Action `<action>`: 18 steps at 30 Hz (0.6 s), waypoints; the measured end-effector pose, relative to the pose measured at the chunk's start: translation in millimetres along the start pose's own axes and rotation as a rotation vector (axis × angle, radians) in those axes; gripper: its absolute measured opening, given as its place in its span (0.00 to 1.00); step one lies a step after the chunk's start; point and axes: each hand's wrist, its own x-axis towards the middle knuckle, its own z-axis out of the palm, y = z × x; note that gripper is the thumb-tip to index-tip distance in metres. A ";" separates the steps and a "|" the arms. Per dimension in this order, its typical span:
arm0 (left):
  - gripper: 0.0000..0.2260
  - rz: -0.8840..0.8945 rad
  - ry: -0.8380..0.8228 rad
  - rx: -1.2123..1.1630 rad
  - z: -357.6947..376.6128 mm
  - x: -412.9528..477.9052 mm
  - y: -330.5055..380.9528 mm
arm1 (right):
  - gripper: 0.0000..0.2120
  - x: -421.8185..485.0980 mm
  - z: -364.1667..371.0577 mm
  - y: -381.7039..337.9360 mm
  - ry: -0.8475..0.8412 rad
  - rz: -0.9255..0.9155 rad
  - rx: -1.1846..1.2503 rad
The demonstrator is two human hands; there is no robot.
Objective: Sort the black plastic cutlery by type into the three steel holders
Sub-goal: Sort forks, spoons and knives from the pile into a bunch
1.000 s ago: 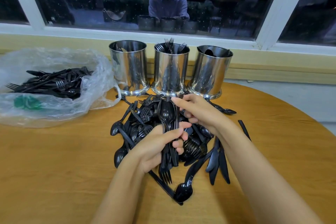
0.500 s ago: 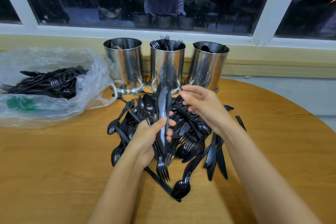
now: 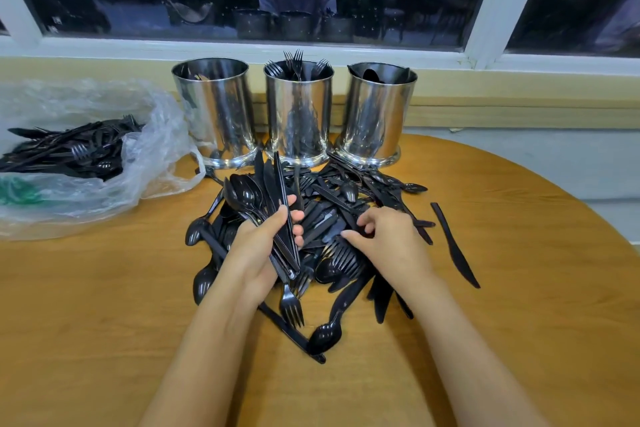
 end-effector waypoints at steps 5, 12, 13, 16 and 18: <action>0.09 -0.019 0.012 0.008 -0.3 1.3 -1.0 | 0.12 3.5 -2.0 -3.1 0.032 0.024 -0.166; 0.09 -0.043 0.023 0.014 -0.1 0.1 -2.4 | 0.10 6.9 -2.5 4.8 0.033 -0.014 -0.243; 0.09 -0.048 0.031 0.011 -0.8 0.0 -2.2 | 0.10 6.7 -3.4 6.8 0.061 -0.018 -0.211; 0.08 -0.061 0.046 -0.015 -3.3 1.9 -0.6 | 0.06 7.6 -10.4 11.9 0.222 -0.027 0.059; 0.07 -0.063 0.048 -0.045 -4.4 2.6 1.1 | 0.05 8.2 -17.9 13.0 0.316 -0.004 0.416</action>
